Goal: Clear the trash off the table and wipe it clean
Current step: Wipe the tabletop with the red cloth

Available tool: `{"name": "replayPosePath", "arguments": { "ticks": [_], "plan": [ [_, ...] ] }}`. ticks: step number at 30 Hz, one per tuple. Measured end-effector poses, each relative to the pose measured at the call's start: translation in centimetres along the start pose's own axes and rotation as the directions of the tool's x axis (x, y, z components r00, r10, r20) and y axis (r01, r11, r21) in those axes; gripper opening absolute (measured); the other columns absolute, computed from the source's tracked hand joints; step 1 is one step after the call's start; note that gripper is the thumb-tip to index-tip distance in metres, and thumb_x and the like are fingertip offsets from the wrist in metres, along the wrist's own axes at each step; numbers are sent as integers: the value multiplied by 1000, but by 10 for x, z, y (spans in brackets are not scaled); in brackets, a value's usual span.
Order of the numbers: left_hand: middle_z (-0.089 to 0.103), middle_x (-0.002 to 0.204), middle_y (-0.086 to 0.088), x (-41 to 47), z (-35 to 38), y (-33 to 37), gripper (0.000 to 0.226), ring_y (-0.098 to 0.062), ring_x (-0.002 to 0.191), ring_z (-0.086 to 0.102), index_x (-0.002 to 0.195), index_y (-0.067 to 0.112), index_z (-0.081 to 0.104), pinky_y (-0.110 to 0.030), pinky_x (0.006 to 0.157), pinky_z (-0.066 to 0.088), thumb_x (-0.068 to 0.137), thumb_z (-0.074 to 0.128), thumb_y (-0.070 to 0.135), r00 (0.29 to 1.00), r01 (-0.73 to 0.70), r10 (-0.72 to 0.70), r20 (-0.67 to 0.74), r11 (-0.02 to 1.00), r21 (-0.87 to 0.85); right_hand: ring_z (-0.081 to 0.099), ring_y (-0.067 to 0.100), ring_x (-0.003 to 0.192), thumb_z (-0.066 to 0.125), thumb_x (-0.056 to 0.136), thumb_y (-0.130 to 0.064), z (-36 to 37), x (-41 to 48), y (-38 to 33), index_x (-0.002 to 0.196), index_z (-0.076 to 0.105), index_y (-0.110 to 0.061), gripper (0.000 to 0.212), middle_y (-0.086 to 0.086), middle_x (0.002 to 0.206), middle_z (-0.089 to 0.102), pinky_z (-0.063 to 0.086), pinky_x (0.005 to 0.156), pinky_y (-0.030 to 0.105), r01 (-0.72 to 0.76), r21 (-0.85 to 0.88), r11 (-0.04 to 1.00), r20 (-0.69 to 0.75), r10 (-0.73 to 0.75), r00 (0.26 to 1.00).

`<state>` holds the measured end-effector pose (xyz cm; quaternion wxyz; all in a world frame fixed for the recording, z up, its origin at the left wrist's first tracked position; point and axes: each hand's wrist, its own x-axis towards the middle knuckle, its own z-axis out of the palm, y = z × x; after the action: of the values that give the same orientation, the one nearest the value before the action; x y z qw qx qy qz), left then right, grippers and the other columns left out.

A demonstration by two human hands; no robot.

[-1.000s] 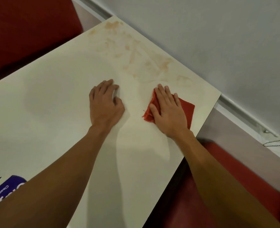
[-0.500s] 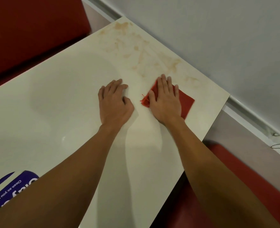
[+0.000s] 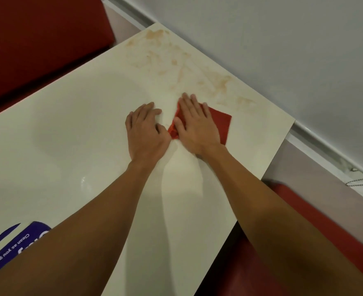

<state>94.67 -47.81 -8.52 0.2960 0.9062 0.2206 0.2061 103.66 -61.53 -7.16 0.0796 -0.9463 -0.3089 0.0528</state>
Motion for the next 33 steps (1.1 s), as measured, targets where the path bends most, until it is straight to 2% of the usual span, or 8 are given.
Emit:
{"name": "replayPosePath", "arguments": {
  "ticks": [2, 4, 9, 14, 22, 25, 29, 33],
  "plan": [
    [59, 148, -1, 0, -1, -1, 50, -18, 144, 45, 130, 15, 67, -45, 126, 23, 84, 47, 13, 1000, -2, 2, -11, 999, -36, -10, 12, 161, 15, 111, -52, -1, -22, 4, 168, 6, -19, 67, -4, 176, -2, 3, 131, 46, 116, -9, 993, 15, -116, 993],
    [59, 148, -2, 0, -3, -2, 51, -20, 143, 45, 133, 15, 64, -46, 126, 23, 85, 46, 15, 1000, -14, 14, 0, 999, -46, -11, 9, 160, 17, 111, -53, -1, -52, 17, 168, 6, -21, 66, -7, 176, -2, 4, 131, 44, 99, -2, 995, -5, -99, 995],
    [53, 155, -3, -1, -2, 8, 56, -23, 148, 38, 136, 16, 62, -48, 127, 18, 84, 47, 26, 996, -40, 37, 76, 999, 35, -12, 9, 160, 15, 110, -59, 2, -91, 44, 168, 3, -22, 69, -8, 175, -4, 2, 132, 43, -146, 5, 989, -62, 146, 987],
    [47, 160, -6, 5, 20, 29, 59, -24, 152, 33, 141, 14, 59, -49, 128, 16, 85, 46, 30, 987, -76, 67, 145, 996, 53, -7, 14, 161, 13, 108, -61, 0, -87, 76, 168, 5, -18, 74, -3, 176, -1, 1, 132, 45, -389, 51, 920, -116, 392, 913],
    [48, 157, -6, 34, 48, 51, 53, -26, 149, 37, 141, 14, 57, -51, 126, 21, 90, 51, 29, 988, -89, 76, 133, 991, 95, -6, 19, 162, 14, 107, -55, -13, -26, 131, 167, 3, -9, 76, 6, 176, -1, -1, 131, 47, -593, 69, 803, -115, 596, 794],
    [46, 159, -5, 30, 48, 51, 48, -25, 150, 34, 140, 15, 56, -49, 128, 18, 94, 53, 27, 988, -102, 84, 127, 984, 147, -7, 20, 162, 11, 107, -54, -21, -4, 140, 167, 3, -9, 76, 6, 176, -2, 1, 131, 48, -552, 48, 832, -96, 554, 827],
    [48, 157, -6, 30, 49, 51, 46, -26, 149, 37, 137, 12, 58, -51, 126, 21, 94, 53, 27, 989, -119, 103, 104, 979, 165, -9, 14, 161, 7, 109, -57, -21, -47, 141, 168, 1, -15, 72, -1, 176, -6, -3, 131, 42, -264, -17, 964, -63, 262, 963],
    [51, 154, -3, 29, 49, 51, 48, -24, 147, 40, 135, 14, 59, -49, 126, 22, 91, 48, 31, 990, -121, 109, 84, 981, 153, -4, 16, 162, 12, 109, -54, -21, -54, 168, 167, 4, -14, 72, 1, 176, 0, 3, 131, 45, -483, 5, 875, -102, 481, 871]
  ]
}}
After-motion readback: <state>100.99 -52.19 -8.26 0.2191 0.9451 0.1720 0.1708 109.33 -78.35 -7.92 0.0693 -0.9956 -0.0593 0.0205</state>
